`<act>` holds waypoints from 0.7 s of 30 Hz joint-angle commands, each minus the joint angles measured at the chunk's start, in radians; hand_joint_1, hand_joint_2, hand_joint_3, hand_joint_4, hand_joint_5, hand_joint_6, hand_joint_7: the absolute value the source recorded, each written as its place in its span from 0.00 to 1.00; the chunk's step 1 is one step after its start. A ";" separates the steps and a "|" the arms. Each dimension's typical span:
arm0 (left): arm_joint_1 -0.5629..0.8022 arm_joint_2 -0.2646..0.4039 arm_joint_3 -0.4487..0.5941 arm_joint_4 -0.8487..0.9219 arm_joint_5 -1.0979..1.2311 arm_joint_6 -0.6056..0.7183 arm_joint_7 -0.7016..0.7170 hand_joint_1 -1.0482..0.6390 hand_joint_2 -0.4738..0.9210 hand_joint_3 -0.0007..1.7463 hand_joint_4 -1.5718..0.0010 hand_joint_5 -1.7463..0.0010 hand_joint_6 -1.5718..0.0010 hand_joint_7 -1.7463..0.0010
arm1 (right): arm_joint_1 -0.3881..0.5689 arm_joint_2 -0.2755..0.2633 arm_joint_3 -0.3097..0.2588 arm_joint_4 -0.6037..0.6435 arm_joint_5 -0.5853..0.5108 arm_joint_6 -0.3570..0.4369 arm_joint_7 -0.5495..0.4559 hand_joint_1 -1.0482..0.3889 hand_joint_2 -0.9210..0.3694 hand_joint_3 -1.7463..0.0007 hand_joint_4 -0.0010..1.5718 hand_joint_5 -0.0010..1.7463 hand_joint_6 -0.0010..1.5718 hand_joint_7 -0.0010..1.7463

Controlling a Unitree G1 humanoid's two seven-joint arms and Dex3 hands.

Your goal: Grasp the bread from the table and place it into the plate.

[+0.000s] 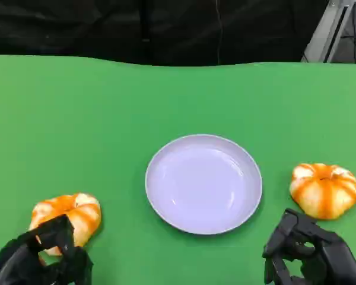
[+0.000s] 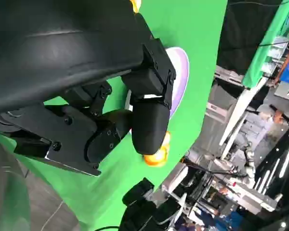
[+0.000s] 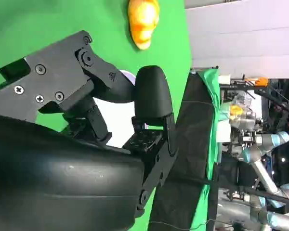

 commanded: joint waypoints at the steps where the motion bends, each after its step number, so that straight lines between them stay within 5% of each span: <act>1: 0.002 0.009 0.007 -0.003 0.004 -0.006 0.004 0.61 0.82 0.60 0.44 0.00 0.51 0.03 | 0.001 -0.013 -0.007 -0.004 0.001 -0.006 -0.005 0.65 0.24 0.35 0.52 1.00 0.48 0.88; 21: -0.001 0.011 0.006 0.000 0.007 -0.010 0.001 0.60 0.82 0.59 0.44 0.00 0.51 0.03 | 0.002 -0.012 -0.003 -0.006 0.000 -0.001 -0.010 0.64 0.24 0.35 0.52 1.00 0.48 0.88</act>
